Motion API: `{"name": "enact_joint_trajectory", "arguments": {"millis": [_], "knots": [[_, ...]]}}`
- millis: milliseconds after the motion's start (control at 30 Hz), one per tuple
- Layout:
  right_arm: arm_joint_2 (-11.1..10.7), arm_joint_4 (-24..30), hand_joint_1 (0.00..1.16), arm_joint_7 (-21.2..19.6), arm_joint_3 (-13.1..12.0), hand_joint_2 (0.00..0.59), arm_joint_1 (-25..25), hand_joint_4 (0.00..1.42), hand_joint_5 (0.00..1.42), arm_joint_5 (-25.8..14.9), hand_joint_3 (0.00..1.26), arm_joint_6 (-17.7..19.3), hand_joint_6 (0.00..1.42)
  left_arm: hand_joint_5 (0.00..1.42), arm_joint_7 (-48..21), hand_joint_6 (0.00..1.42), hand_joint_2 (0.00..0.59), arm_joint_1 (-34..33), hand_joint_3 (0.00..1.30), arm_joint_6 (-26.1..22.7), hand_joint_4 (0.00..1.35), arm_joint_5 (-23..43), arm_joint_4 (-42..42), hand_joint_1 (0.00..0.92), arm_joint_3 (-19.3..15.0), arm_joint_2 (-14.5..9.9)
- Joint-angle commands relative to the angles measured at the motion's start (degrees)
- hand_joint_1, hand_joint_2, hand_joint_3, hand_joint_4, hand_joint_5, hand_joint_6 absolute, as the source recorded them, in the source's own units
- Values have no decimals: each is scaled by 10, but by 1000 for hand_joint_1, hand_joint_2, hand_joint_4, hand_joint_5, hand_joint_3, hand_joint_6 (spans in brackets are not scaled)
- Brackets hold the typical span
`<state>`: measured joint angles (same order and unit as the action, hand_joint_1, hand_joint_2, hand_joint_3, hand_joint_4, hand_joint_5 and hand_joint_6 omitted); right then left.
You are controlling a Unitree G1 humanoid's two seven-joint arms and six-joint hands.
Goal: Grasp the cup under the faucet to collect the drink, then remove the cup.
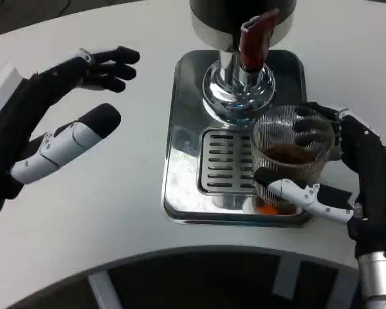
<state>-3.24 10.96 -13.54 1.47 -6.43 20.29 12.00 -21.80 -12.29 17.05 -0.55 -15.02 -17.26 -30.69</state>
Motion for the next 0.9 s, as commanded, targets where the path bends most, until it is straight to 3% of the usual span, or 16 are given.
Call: {"name": "enact_joint_trajectory", "arguments": {"millis": [33, 633, 900], "knots": [[-1, 30, 1064, 3, -2, 128, 17, 753, 893, 0, 675, 6, 746, 362, 12, 304, 125, 21, 318, 18, 333, -20, 7, 0, -1, -8], [1, 121, 1065, 32, -16, 126, 86, 802, 978, -22, 726, -6, 838, 240, 10, 186, 126, 36, 264, 28, 222, -87, 15, 0, 23, -39], [1, 155, 1065, 51, -16, 126, 106, 827, 995, -30, 740, -7, 871, 204, 8, 166, 126, 37, 251, 24, 190, -99, 8, 0, 47, -36]]}}
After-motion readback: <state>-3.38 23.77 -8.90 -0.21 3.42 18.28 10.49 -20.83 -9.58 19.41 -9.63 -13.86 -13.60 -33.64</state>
